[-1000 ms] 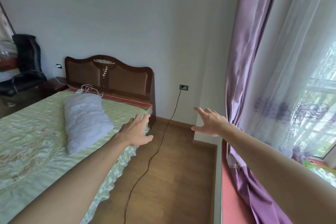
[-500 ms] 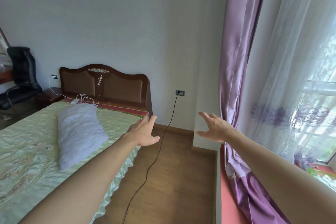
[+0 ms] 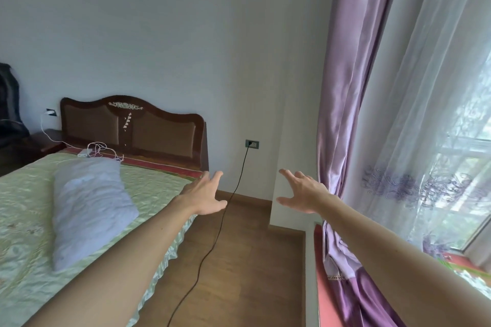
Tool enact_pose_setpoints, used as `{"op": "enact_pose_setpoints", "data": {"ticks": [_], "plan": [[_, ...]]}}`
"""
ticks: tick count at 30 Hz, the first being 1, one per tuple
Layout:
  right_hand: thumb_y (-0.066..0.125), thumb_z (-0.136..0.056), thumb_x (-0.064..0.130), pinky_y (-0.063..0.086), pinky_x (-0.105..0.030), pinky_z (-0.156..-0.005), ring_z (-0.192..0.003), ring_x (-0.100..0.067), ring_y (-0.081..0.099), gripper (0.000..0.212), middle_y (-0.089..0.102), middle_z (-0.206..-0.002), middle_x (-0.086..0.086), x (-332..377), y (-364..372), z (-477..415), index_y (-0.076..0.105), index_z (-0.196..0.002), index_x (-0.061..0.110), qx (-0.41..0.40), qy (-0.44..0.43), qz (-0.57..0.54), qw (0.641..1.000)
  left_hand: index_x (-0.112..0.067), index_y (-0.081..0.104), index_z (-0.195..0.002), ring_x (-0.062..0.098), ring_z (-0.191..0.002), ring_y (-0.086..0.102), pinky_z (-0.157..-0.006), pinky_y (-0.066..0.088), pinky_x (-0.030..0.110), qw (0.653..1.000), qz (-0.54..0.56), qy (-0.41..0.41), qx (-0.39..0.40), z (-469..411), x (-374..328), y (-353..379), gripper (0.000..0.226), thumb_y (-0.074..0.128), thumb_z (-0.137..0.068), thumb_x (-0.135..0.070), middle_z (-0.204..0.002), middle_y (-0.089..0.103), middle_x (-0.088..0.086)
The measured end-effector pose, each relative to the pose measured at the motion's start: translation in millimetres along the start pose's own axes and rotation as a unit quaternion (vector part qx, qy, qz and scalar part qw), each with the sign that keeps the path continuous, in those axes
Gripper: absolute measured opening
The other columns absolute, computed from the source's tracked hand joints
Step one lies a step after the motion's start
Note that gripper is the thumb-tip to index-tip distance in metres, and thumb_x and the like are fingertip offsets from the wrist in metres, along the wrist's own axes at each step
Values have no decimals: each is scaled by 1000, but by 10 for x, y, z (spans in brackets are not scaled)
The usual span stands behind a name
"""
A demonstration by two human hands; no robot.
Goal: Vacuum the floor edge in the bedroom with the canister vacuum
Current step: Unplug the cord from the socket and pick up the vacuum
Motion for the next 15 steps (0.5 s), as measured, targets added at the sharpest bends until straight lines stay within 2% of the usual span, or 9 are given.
{"op": "enact_pose_setpoints", "data": {"ticks": [3, 8, 15], "plan": [[55, -92, 59, 45, -36, -81, -124, -31, 51, 84, 46, -138, -7, 89, -83, -209, 8, -156, 33, -8, 9, 9, 1000, -24, 18, -151, 34, -119, 53, -90, 50, 45, 1000, 9, 7, 1, -236, 151, -53, 79, 60, -89, -48, -139, 40, 12], [56, -92, 58, 47, -40, -87, -124, -31, 51, 83, 46, -138, -8, 270, -261, -587, 8, -156, 33, -14, 16, 12, 1000, -22, 17, -153, 35, -119, 54, -91, 51, 47, 1000, 8, 11, -2, -564, 428, -157, 82, 61, -89, -49, -140, 40, 14], [56, -92, 58, 43, -37, -78, -121, -31, 52, 84, 47, -136, -9, 412, -282, -1015, 8, -157, 33, -26, 19, 10, 999, -24, 17, -153, 34, -122, 53, -95, 49, 48, 1000, -5, 19, -6, -941, 676, -258, 83, 61, -88, -50, -142, 39, 13]]}}
Point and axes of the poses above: each hand's wrist, its own z-axis away from the middle knuckle, its own y-axis out of the palm, x = y × z, the point moved 2 cm from there along -z, towards the middle knuckle
